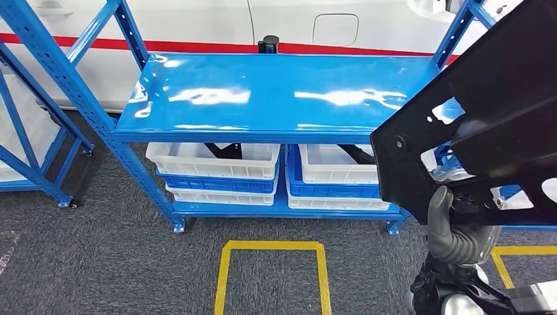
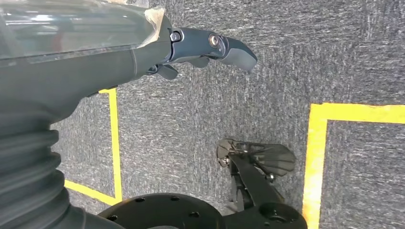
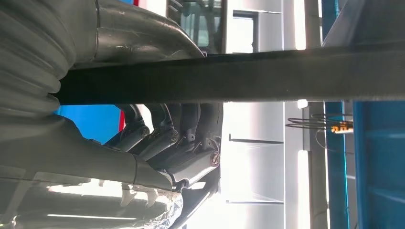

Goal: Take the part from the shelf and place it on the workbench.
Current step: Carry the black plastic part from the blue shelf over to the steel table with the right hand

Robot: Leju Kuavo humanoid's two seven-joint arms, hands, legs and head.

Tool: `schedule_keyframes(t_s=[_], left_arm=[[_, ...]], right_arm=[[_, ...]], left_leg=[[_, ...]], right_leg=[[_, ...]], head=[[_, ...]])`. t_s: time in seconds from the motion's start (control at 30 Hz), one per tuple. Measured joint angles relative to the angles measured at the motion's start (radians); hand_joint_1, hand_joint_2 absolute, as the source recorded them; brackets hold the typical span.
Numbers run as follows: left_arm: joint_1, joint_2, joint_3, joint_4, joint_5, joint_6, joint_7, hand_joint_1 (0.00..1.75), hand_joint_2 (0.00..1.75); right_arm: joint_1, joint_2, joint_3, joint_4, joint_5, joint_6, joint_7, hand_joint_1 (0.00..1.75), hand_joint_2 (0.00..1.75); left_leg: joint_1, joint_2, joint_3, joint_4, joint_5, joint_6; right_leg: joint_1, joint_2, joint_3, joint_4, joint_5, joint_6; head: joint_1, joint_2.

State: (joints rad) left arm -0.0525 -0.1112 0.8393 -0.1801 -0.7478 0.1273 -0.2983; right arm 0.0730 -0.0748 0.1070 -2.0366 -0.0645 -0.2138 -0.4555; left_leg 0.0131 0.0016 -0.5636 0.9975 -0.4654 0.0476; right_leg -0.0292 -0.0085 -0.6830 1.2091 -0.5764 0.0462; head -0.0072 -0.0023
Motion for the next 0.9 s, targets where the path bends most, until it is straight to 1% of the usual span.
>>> schedule_keyframes(t_s=[0.03, 0.07, 0.1, 0.13, 0.17, 0.2, 0.23, 0.27, 0.3, 0.33, 0.37, 0.4, 0.43, 0.47, 0.5, 0.53, 0.57, 0.6, 0.63, 0.67, 0.7, 0.73, 0.77, 0.8, 0.83, 0.87, 0.9], left_arm=[[0.0, 0.0, 0.0, 0.0, -0.002, -0.001, 0.0, 0.0, 1.75], [0.0, -0.001, 0.0, 0.0, -0.005, -0.004, 0.001, 0.0, 1.75], [0.0, -0.001, -0.001, 0.0, -0.009, -0.008, 0.001, 0.0, 1.75], [0.0, -0.002, -0.002, 0.0, -0.014, -0.012, 0.003, 0.0, 1.75], [0.0, -0.002, -0.004, 0.0, -0.019, -0.017, 0.005, 0.0, 1.75], [0.0, -0.003, -0.008, 0.0, -0.026, -0.021, 0.007, 0.0, 1.75], [0.0, -0.004, -0.012, 0.0, -0.031, -0.025, 0.009, 0.0, 1.75], [0.001, -0.005, -0.016, 0.0, -0.036, -0.028, 0.011, 0.0, 1.75], [0.001, -0.005, -0.021, 0.0, -0.039, -0.029, 0.012, 0.0, 1.75], [0.002, -0.006, -0.024, 0.0, -0.04, -0.03, 0.012, 0.0, 1.75], [0.002, -0.005, -0.025, 0.0, -0.04, -0.029, 0.012, 0.0, 1.75], [0.003, -0.004, -0.026, 0.0, -0.039, -0.028, 0.011, 0.0, 1.75], [0.003, -0.004, -0.027, 0.0, -0.038, -0.027, 0.009, 0.0, 1.75], [0.003, -0.003, -0.027, 0.0, -0.036, -0.026, 0.007, 0.0, 1.75], [0.003, -0.002, -0.027, 0.0, -0.033, -0.024, 0.004, 0.0, 1.75], [0.002, -0.001, -0.027, 0.0, -0.031, -0.022, 0.002, 0.0, 1.75], [0.002, 0.0, -0.027, 0.0, -0.029, -0.019, 0.0, 0.0, 1.75], [0.002, 0.001, -0.027, 0.0, -0.026, -0.015, -0.003, 0.0, 1.75], [0.002, 0.002, -0.027, 0.0, -0.024, -0.012, -0.004, 0.0, 1.75], [0.001, 0.003, -0.026, 0.0, -0.021, -0.008, -0.007, 0.0, 1.75], [0.0, 0.005, -0.026, 0.0, -0.018, -0.005, -0.009, 0.0, 1.75], [-0.002, 0.006, -0.026, 0.0, -0.015, -0.002, -0.011, 0.0, 1.75], [-0.003, 0.008, -0.026, 0.0, -0.013, 0.0, -0.013, 0.0, 1.75], [-0.004, 0.008, -0.025, 0.0, -0.013, 0.0, -0.014, 0.0, 1.75], [-0.005, 0.009, -0.025, 0.0, -0.012, 0.001, -0.015, 0.0, 1.75], [-0.006, 0.01, -0.025, 0.0, -0.011, 0.002, -0.016, 0.0, 1.75], [-0.006, 0.01, -0.025, 0.0, -0.01, 0.002, -0.017, 0.0, 1.75]], right_arm=[[0.002, 0.0, -0.002, 0.0, 0.0, 0.0, 0.0, 1.75, 1.75], [0.006, 0.0, -0.005, -0.001, 0.001, 0.0, 0.0, 1.75, 1.75], [0.01, 0.0, -0.007, -0.003, 0.002, -0.001, 0.0, 1.75, 1.75], [0.013, 0.0, -0.008, -0.005, 0.004, -0.001, 0.002, 1.75, 1.75], [0.016, 0.0, -0.009, -0.009, 0.007, -0.001, 0.004, 1.75, 1.75], [0.017, 0.0, -0.009, -0.013, 0.012, -0.001, 0.007, 1.75, 1.75], [0.018, 0.0, -0.009, -0.018, 0.017, -0.001, 0.011, 1.75, 1.75], [0.019, -0.001, -0.009, -0.024, 0.022, -0.001, 0.014, 1.75, 1.75], [0.021, -0.001, -0.01, -0.028, 0.026, -0.001, 0.017, 1.75, 1.75], [0.024, -0.002, -0.01, -0.031, 0.029, 0.0, 0.02, 1.75, 1.75], [0.026, -0.002, -0.01, -0.033, 0.031, 0.001, 0.022, 1.75, 1.75], [0.026, -0.002, -0.01, -0.033, 0.031, 0.002, 0.023, 1.75, 1.75], [0.027, -0.003, -0.01, -0.034, 0.031, 0.004, 0.024, 1.75, 1.75], [0.027, -0.003, -0.01, -0.034, 0.029, 0.006, 0.025, 1.75, 1.75], [0.027, -0.004, -0.01, -0.034, 0.025, 0.01, 0.024, 1.75, 1.75], [0.028, -0.004, -0.01, -0.034, 0.019, 0.013, 0.023, 1.75, 1.75], [0.027, -0.004, -0.009, -0.033, 0.012, 0.018, 0.021, 1.75, 1.75], [0.027, -0.004, -0.009, -0.033, 0.004, 0.023, 0.019, 1.75, 1.75], [0.027, -0.004, -0.009, -0.033, -0.002, 0.027, 0.019, 1.75, 1.75], [0.027, -0.004, -0.009, -0.033, -0.009, 0.032, 0.018, 1.75, 1.75], [0.026, -0.004, -0.009, -0.033, -0.015, 0.037, 0.018, 1.75, 1.75], [0.026, -0.004, -0.009, -0.033, -0.019, 0.04, 0.018, 1.75, 1.75], [0.025, -0.004, -0.009, -0.033, -0.021, 0.042, 0.018, 1.75, 1.75], [0.024, -0.004, -0.009, -0.033, -0.022, 0.043, 0.018, 1.75, 1.75], [0.022, -0.003, -0.009, -0.033, -0.022, 0.044, 0.018, 1.75, 1.75], [0.021, -0.003, -0.008, -0.033, -0.023, 0.044, 0.018, 1.75, 1.75], [0.021, -0.003, -0.008, -0.033, -0.023, 0.045, 0.017, 1.75, 1.75]], left_leg=[[-0.002, 0.001, -0.012, 0.0, 0.009, 0.001], [-0.004, 0.001, -0.025, 0.001, 0.019, 0.001], [-0.006, 0.002, -0.038, 0.001, 0.03, 0.001], [-0.007, 0.002, -0.049, 0.001, 0.039, -0.001], [-0.007, 0.001, -0.059, 0.002, 0.048, -0.003], [-0.009, 0.001, -0.067, 0.003, 0.056, -0.007], [-0.01, 0.001, -0.074, 0.003, 0.066, -0.012], [-0.011, 0.001, -0.078, 0.002, 0.077, -0.017], [-0.012, 0.001, -0.081, -0.001, 0.088, -0.023], [-0.012, 0.001, -0.083, -0.004, 0.098, -0.028], [-0.011, 0.0, -0.085, -0.005, 0.101, -0.032], [-0.009, -0.001, -0.09, 0.0, 0.09, -0.037], [-0.008, -0.002, -0.098, 0.019, 0.062, -0.042], [-0.005, -0.003, -0.107, 0.05, 0.021, -0.046], [-0.004, -0.004, -0.122, 0.111, -0.032, -0.05], [-0.003, -0.004, -0.137, 0.178, -0.078, -0.054], [-0.002, -0.005, -0.147, 0.238, -0.105, -0.057], [-0.001, -0.005, -0.149, 0.283, -0.115, -0.06], [-0.001, -0.005, -0.139, 0.29, -0.102, -0.061], [0.001, -0.004, -0.103, 0.256, -0.075, -0.061], [0.003, -0.004, -0.058, 0.202, -0.051, -0.06], [0.005, -0.005, -0.008, 0.136, -0.039, -0.059], [0.004, -0.006, 0.037, 0.07, -0.035, -0.056], [0.002, -0.007, 0.057, 0.036, -0.043, -0.053], [-0.002, -0.009, 0.065, 0.017, -0.051, -0.049], [-0.005, -0.009, 0.062, 0.01, -0.05, -0.043], [-0.005, -0.008, 0.055, 0.006, -0.045, -0.034]], right_leg=[[0.001, 0.002, -0.007, 0.051, -0.019, 0.001], [0.003, 0.003, -0.002, 0.078, -0.021, 0.007], [0.003, 0.003, 0.018, 0.079, -0.008, 0.016], [0.004, 0.003, 0.052, 0.046, 0.013, 0.024], [0.005, 0.003, 0.098, -0.011, 0.032, 0.029], [0.007, 0.004, 0.155, -0.089, 0.04, 0.029], [0.011, 0.004, 0.204, -0.161, 0.036, 0.024], [0.015, 0.005, 0.236, -0.216, 0.031, 0.018], [0.02, 0.006, 0.253, -0.248, 0.026, 0.013], [0.021, 0.007, 0.248, -0.255, 0.028, 0.009], [0.015, 0.006, 0.239, -0.253, 0.035, 0.003], [0.011, 0.005, 0.235, -0.254, 0.042, -0.004], [0.005, 0.003, 0.227, -0.254, 0.051, -0.014], [0.002, 0.002, 0.222, -0.254, 0.059, -0.023], [0.005, 0.0, 0.213, -0.253, 0.069, -0.029], [0.006, -0.002, 0.201, -0.252, 0.079, -0.034], [0.007, -0.003, 0.19, -0.25, 0.088, -0.035], [0.008, -0.004, 0.177, -0.248, 0.097, -0.034], [0.008, -0.004, 0.166, -0.244, 0.103, -0.031], [0.007, -0.004, 0.152, -0.237, 0.108, -0.028], [0.006, -0.004, 0.14, -0.229, 0.113, -0.024], [0.006, -0.004, 0.127, -0.22, 0.116, -0.02], [0.007, -0.004, 0.117, -0.212, 0.12, -0.015], [0.009, -0.005, 0.111, -0.207, 0.124, -0.009], [0.01, -0.006, 0.105, -0.205, 0.13, 0.0], [0.01, -0.007, 0.1, -0.204, 0.137, 0.009], [0.01, -0.008, 0.094, -0.202, 0.141, 0.017]], head=[[0.0, 0.0], [0.0, 0.0], [0.001, 0.0], [0.001, 0.0], [0.001, 0.0], [0.001, 0.0], [0.001, 0.0], [0.001, 0.0], [0.001, 0.0], [0.001, 0.0], [0.002, 0.0], [0.001, 0.0], [-0.001, 0.0], [-0.002, 0.0], [-0.004, 0.0], [-0.005, 0.0], [-0.005, 0.0], [-0.006, 0.0], [-0.006, 0.0], [-0.006, 0.0], [-0.006, 0.0], [-0.007, 0.0], [-0.006, 0.0], [-0.005, 0.0], [-0.004, 0.0], [-0.004, 0.0], [-0.004, 0.0]])
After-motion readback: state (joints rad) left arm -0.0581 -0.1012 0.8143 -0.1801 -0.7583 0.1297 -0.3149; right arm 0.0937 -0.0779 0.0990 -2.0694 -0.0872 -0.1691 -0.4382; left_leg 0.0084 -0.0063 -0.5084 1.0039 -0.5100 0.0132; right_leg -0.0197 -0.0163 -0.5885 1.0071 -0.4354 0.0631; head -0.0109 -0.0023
